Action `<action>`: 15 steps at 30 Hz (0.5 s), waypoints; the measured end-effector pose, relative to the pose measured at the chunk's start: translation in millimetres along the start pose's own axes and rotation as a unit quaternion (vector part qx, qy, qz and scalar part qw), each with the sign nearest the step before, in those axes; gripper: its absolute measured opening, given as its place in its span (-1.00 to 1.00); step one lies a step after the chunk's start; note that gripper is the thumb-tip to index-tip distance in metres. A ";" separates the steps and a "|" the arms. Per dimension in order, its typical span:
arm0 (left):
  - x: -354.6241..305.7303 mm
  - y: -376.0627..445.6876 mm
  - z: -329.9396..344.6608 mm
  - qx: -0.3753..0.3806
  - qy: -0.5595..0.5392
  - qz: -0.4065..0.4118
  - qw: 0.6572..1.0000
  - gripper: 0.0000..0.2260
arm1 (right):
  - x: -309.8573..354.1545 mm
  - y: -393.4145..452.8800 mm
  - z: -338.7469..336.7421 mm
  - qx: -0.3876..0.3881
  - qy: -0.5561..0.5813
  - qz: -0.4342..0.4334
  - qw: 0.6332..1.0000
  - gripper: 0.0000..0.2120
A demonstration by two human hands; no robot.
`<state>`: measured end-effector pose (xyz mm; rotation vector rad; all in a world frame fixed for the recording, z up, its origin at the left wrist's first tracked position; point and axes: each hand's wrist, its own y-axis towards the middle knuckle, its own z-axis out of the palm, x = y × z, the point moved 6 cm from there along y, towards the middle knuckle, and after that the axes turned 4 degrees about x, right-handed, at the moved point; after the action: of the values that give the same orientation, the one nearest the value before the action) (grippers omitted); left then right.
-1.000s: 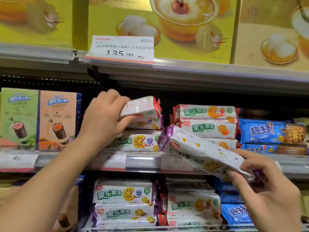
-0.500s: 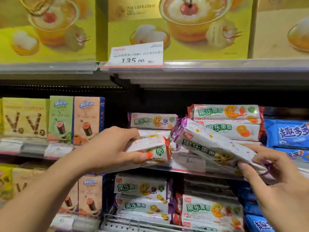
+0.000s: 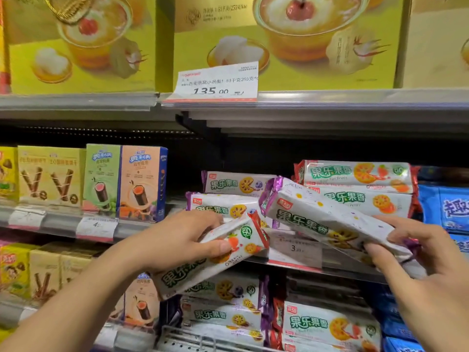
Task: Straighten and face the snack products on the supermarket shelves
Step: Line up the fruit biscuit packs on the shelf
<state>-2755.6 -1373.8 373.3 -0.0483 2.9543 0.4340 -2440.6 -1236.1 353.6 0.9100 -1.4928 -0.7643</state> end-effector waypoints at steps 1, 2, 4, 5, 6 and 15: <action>0.7 -0.4 0.3 0.003 -0.002 0.008 1.000 -0.47 | 7.9 4.1 0.7 -0.001 -0.008 -0.010 1.000 -0.73; 2.3 -1.3 0.3 0.007 -0.005 0.014 1.000 -0.44 | 16.5 8.9 2.0 -0.001 -0.019 -0.022 1.000 -0.73; 6.5 -4.2 -1.2 0.013 -0.011 0.020 1.000 -0.39 | 35.0 20.2 6.8 0.004 -0.046 -0.049 0.998 -0.74; 7.5 -5.4 -2.3 0.016 -0.016 0.024 0.999 -0.39 | 43.5 26.6 10.4 0.009 -0.061 -0.066 0.996 -0.74; 8.0 -5.9 -2.8 0.019 -0.020 0.030 0.999 -0.38 | 52.0 33.3 15.3 0.017 -0.077 -0.083 0.993 -0.74; 17.7 -5.1 4.6 0.020 0.036 0.032 0.999 -0.42 | 100.4 110.3 129.7 0.168 -0.264 -0.199 0.929 -0.76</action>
<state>-2772.1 -1377.5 364.7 0.0348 3.0421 0.3888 -2585.3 -1274.8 482.6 1.3661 -1.9807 -1.1347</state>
